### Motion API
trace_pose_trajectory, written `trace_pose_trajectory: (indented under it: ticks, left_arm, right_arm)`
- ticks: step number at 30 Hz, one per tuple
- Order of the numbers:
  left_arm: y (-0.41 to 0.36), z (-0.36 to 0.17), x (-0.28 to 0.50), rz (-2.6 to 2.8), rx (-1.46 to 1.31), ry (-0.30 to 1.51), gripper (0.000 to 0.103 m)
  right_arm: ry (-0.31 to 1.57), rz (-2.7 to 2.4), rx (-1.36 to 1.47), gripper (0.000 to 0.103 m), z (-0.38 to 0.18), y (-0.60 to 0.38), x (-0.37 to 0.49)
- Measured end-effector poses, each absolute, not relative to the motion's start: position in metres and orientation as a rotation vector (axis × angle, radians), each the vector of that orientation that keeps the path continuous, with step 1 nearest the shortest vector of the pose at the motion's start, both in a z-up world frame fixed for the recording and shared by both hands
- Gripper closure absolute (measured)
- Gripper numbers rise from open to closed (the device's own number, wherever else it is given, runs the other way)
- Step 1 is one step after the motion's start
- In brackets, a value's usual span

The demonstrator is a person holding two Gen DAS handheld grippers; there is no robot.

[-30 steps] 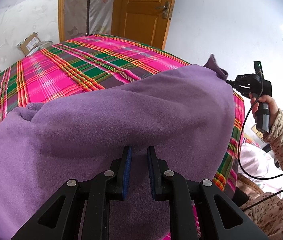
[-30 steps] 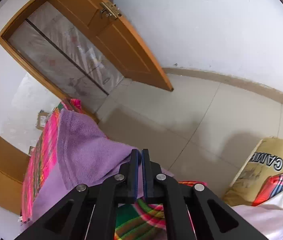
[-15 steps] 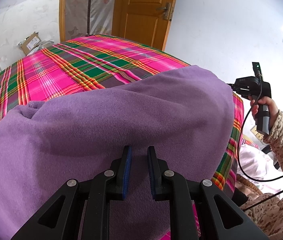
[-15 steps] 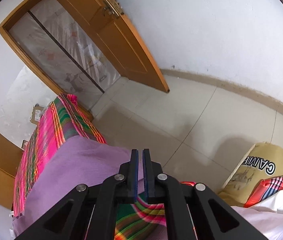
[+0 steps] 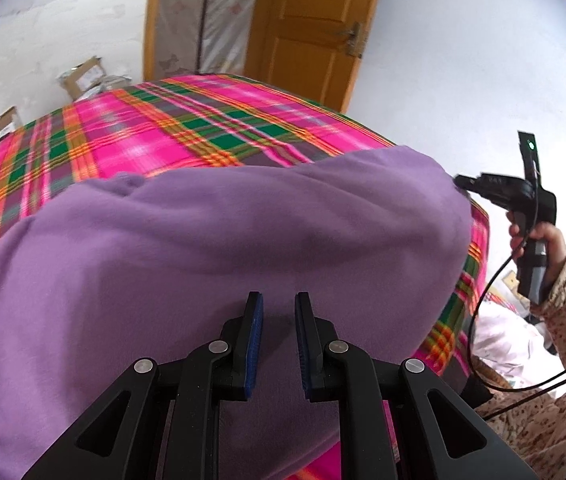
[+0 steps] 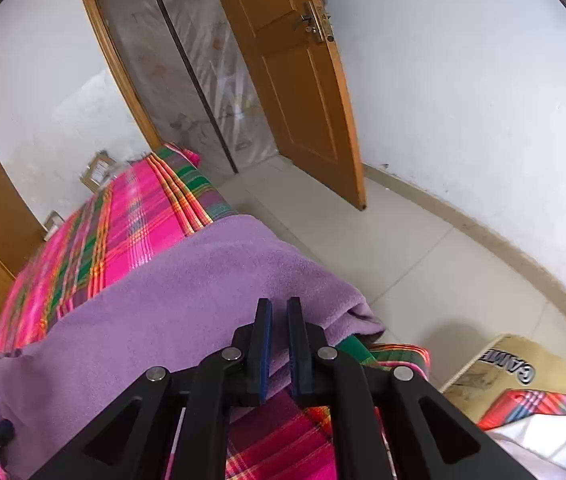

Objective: Fold clothes
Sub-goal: 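Release the fleece flap and open the right gripper over the fleece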

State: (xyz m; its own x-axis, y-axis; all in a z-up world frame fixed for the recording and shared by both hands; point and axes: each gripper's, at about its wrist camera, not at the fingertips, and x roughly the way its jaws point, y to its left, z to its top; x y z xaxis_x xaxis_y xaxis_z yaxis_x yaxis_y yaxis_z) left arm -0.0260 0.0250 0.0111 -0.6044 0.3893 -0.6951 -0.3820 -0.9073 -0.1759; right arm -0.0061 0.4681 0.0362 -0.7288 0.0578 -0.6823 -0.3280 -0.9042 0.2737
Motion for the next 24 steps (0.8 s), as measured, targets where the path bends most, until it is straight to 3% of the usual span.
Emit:
trace_pose_trajectory:
  ticks: [7, 15, 24]
  left_arm:
    - [-0.029, 0.012, -0.007, 2.612, -1.1, -0.106, 0.087]
    - [-0.086, 0.017, 0.003, 2.701, -1.151, -0.231, 0.087]
    - [-0.105, 0.04, -0.012, 2.705, -1.137, -0.236, 0.087]
  right_arm:
    - [0.378, 2.84, -1.032, 0.09, 0.064, 0.409, -0.014]
    - [0.25, 3.057, -1.238, 0.09, 0.076, 0.328, -0.045]
    - [0.254, 3.275, -1.611, 0.09, 0.095, 0.239, -0.096]
